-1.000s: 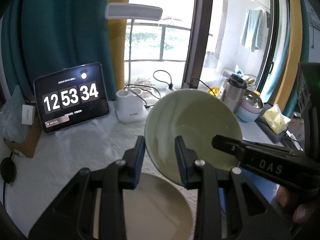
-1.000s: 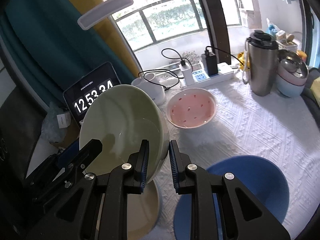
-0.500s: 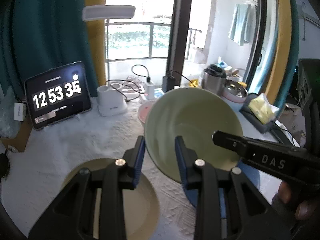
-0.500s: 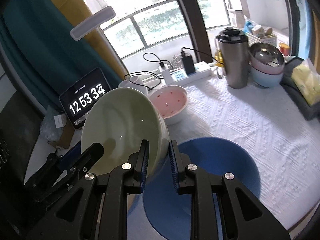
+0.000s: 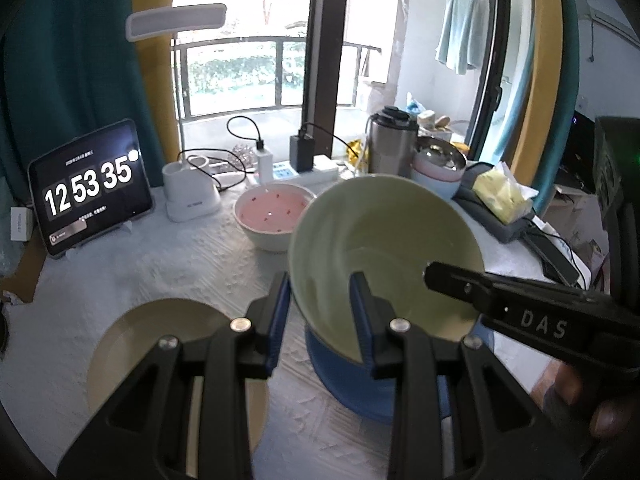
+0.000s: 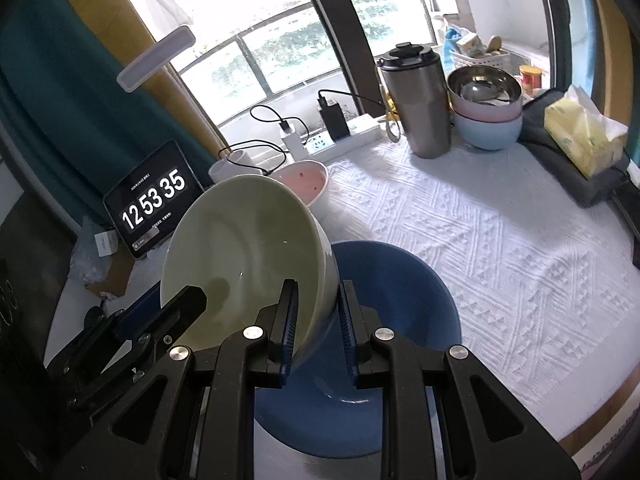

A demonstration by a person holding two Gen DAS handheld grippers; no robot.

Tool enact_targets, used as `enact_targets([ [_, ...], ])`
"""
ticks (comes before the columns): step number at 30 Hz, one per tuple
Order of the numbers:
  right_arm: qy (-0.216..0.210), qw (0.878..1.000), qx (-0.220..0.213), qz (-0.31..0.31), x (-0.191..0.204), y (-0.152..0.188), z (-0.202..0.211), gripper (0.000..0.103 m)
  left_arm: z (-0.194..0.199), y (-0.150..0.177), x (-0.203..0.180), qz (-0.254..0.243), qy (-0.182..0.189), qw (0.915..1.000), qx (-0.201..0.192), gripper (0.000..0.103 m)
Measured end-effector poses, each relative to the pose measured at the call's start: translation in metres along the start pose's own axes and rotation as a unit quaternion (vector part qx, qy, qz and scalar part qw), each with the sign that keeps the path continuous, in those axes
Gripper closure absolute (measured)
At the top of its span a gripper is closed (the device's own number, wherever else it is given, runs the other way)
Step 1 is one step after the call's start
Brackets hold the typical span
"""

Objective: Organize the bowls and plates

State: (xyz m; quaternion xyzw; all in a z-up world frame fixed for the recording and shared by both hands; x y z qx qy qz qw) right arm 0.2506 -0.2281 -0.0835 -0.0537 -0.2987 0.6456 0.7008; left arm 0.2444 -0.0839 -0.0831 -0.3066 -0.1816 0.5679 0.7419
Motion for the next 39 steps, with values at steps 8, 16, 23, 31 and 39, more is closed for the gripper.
enact_targets([
  [8, 0.007, 1.0, 0.016, -0.012, -0.018, 0.013, -0.007, 0.081, -0.015, 0.009, -0.012, -0.012, 0.0, 0.9997, 0.023, 0.072],
  [16, 0.02, 0.999, 0.043, -0.006, -0.028, 0.025, -0.022, 0.081, -0.03, 0.018, -0.017, -0.019, -0.004, 0.9987, 0.047, 0.072],
  [23, 0.015, 0.998, 0.068, -0.012, -0.037, 0.031, -0.034, 0.081, -0.042, 0.027, -0.017, -0.019, -0.005, 0.9976, 0.066, 0.072],
  [31, 0.029, 0.997, 0.077, -0.004, -0.04, 0.029, -0.036, 0.08, -0.047, 0.031, -0.022, -0.032, -0.007, 0.9968, 0.073, 0.072],
  [39, 0.069, 0.994, 0.077, 0.036, -0.031, 0.028, -0.039, 0.076, -0.049, 0.032, -0.019, -0.036, -0.007, 0.9963, 0.078, 0.07],
])
Point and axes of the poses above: each gripper's, at about its wrist camera, not at the fingertips, and z roughly against the way its jaws point, x to its left, y to its underside, the point moved 4 cm from there along -z, roughly the way its jaws point, and after that the axes turned 11 degrees about x, right-handed, at the moved point
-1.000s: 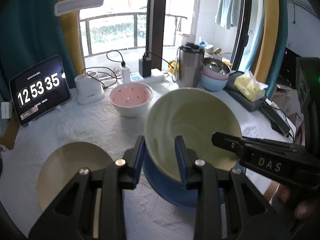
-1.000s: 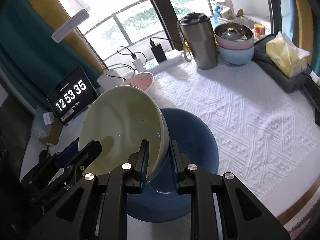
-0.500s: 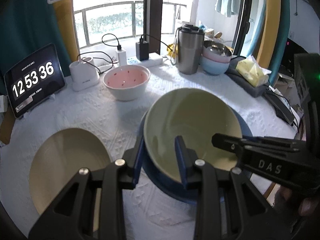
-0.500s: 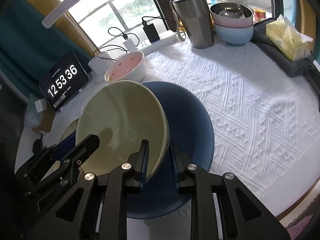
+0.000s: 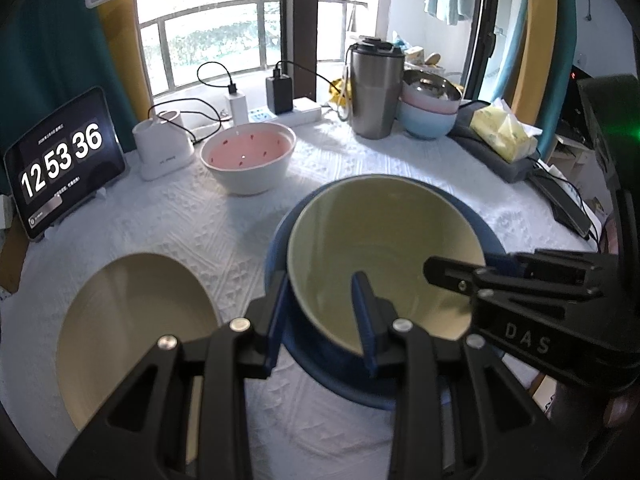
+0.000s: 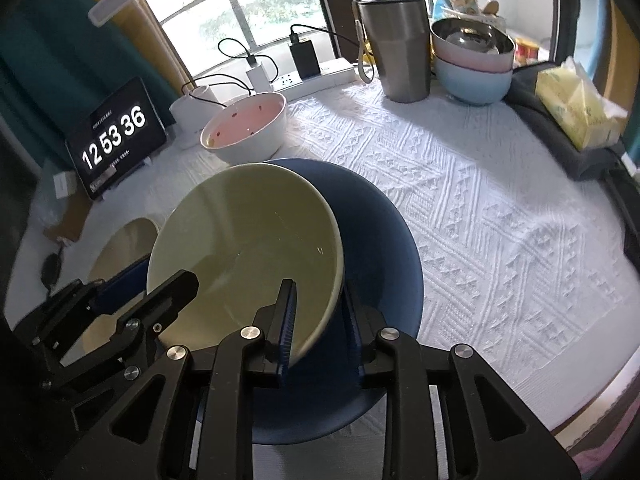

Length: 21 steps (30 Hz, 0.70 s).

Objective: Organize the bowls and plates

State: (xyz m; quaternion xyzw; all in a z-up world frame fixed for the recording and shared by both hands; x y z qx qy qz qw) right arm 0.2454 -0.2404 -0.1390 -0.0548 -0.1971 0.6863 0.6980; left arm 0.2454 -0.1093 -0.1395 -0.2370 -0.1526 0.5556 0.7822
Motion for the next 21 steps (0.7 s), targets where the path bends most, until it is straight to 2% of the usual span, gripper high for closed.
enact_targets([
  [8, 0.031, 0.999, -0.012, 0.022, -0.002, -0.002, 0.003, 0.072, 0.008, -0.003, -0.005, -0.019, -0.009, 0.9997, -0.014, 0.07],
  [21, 0.016, 1.0, -0.022, 0.009, -0.008, -0.011, 0.009, 0.072, 0.015, -0.016, 0.013, 0.005, -0.014, 0.9996, -0.024, 0.069],
])
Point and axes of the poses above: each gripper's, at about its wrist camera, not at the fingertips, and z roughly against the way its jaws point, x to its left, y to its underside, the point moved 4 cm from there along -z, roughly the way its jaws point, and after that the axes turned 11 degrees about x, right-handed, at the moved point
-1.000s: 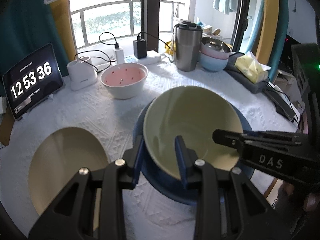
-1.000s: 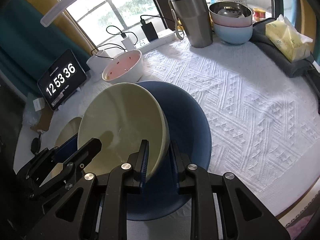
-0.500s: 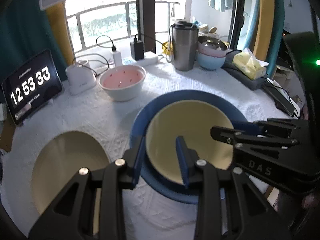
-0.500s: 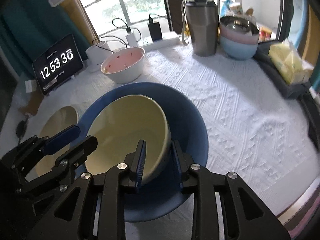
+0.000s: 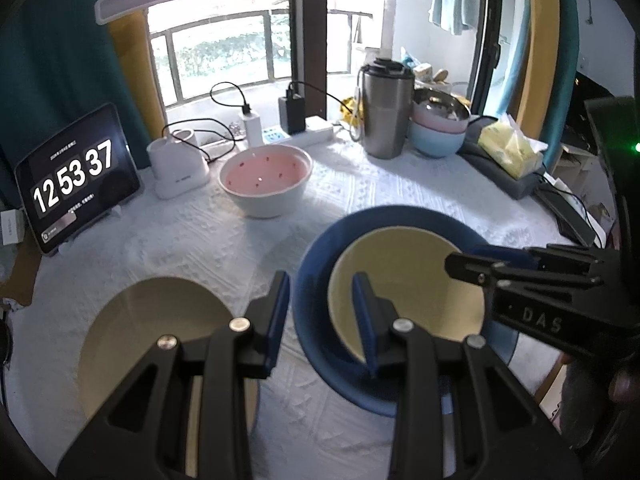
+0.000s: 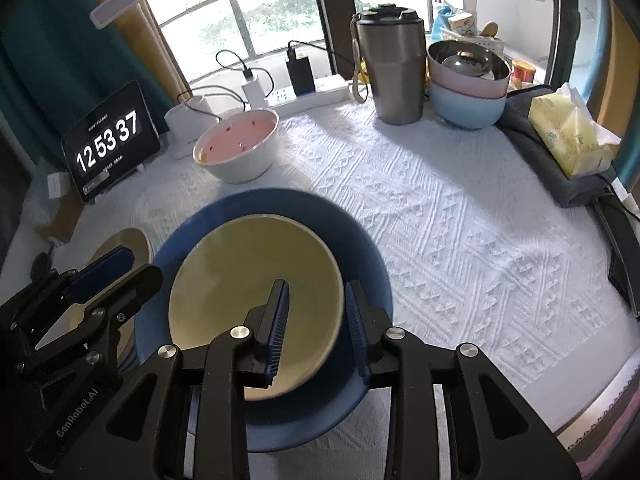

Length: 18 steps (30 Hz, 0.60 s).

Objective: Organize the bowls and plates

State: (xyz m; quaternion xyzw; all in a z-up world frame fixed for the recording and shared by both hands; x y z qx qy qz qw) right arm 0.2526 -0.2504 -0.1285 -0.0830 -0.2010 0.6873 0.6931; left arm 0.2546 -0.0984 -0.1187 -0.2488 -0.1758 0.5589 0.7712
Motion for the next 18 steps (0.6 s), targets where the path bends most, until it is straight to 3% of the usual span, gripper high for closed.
enact_targets([
  [18, -0.007, 1.0, -0.017, 0.008, 0.007, -0.033, 0.005, 0.072, 0.004, -0.026, 0.018, 0.011, 0.003, 0.9998, -0.014, 0.068],
])
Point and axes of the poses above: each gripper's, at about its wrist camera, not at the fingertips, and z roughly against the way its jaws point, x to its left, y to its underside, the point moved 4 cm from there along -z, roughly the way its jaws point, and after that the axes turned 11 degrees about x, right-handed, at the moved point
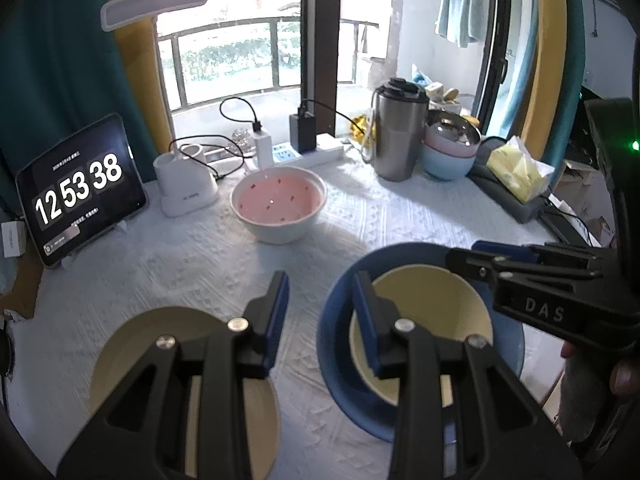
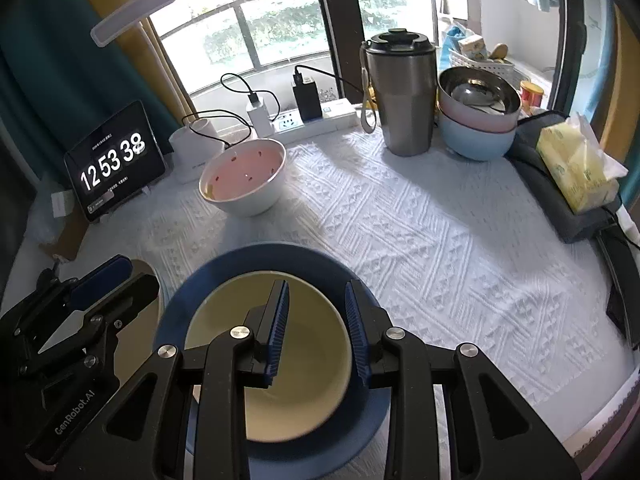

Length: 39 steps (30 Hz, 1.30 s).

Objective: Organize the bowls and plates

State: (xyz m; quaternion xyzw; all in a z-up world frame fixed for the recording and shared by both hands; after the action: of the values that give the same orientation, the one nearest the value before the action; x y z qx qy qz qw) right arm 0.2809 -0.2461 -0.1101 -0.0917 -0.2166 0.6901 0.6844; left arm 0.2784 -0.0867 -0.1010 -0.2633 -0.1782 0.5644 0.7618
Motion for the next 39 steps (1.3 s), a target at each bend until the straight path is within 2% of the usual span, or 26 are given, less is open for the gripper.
enact_targets([
  [20, -0.015, 1.0, -0.007, 0.021, 0.023, -0.04, -0.013, 0.072, -0.009, -0.03, 0.043, 0.033, -0.011, 0.9992, -0.017, 0.062],
  [39, -0.021, 0.999, 0.002, 0.047, 0.042, -0.073, -0.039, 0.072, -0.035, -0.046, 0.073, 0.078, -0.017, 0.9968, -0.007, 0.06],
])
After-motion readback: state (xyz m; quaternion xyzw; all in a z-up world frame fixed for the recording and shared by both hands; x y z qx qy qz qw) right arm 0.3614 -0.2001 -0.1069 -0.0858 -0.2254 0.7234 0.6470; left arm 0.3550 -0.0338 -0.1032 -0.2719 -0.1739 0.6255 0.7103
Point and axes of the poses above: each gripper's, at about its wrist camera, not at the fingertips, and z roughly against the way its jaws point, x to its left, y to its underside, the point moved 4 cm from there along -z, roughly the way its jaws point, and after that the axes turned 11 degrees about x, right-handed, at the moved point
